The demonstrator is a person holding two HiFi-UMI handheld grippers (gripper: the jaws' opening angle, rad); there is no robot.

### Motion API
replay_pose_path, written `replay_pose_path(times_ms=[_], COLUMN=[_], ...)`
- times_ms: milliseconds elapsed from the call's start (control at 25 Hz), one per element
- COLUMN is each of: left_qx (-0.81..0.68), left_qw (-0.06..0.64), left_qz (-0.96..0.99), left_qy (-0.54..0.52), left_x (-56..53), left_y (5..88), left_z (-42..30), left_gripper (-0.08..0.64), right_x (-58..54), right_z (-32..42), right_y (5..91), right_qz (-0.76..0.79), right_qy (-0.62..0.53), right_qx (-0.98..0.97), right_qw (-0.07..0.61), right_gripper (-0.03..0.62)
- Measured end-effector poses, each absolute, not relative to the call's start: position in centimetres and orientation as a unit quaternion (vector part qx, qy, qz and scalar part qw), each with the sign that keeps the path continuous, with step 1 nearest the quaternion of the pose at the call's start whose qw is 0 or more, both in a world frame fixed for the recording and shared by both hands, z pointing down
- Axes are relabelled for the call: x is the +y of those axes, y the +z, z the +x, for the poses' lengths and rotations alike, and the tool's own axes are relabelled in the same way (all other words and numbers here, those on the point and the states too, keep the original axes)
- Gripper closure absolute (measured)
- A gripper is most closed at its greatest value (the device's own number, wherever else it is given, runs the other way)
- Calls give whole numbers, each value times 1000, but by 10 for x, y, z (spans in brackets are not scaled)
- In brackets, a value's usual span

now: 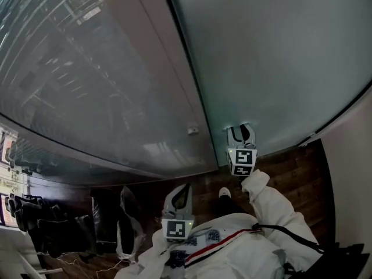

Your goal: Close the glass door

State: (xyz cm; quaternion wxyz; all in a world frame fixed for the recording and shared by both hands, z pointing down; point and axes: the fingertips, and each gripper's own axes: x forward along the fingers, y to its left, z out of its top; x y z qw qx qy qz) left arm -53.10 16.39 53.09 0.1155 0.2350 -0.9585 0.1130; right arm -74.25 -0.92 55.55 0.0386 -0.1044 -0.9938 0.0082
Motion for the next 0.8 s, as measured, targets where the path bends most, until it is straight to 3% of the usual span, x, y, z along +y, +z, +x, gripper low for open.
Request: replay_pose_path(times_ms=[80,320,520,800], left_qx=[-963,-972,-976,-973], left_qw=[117,136,142,99], left_qz=[215,167,151,195], left_qy=[111,94,68,75], left_x=[178,235,261,242], left_y=[531,550,569,561], left_z=[-502,-406,-335,-301], left_gripper=[558,558,558,558], right_x=[-20,-4,27,19], right_z=[-723,-597,-485,-397], right_y=[560,574,574,544], right_qz=[-88,-81,-107,-115], right_qy=[16,33,-12,-20], right_qx=[-995,-993,-990,-990], right_qw=[46,76,91,84], right_gripper=[457,587,586,586])
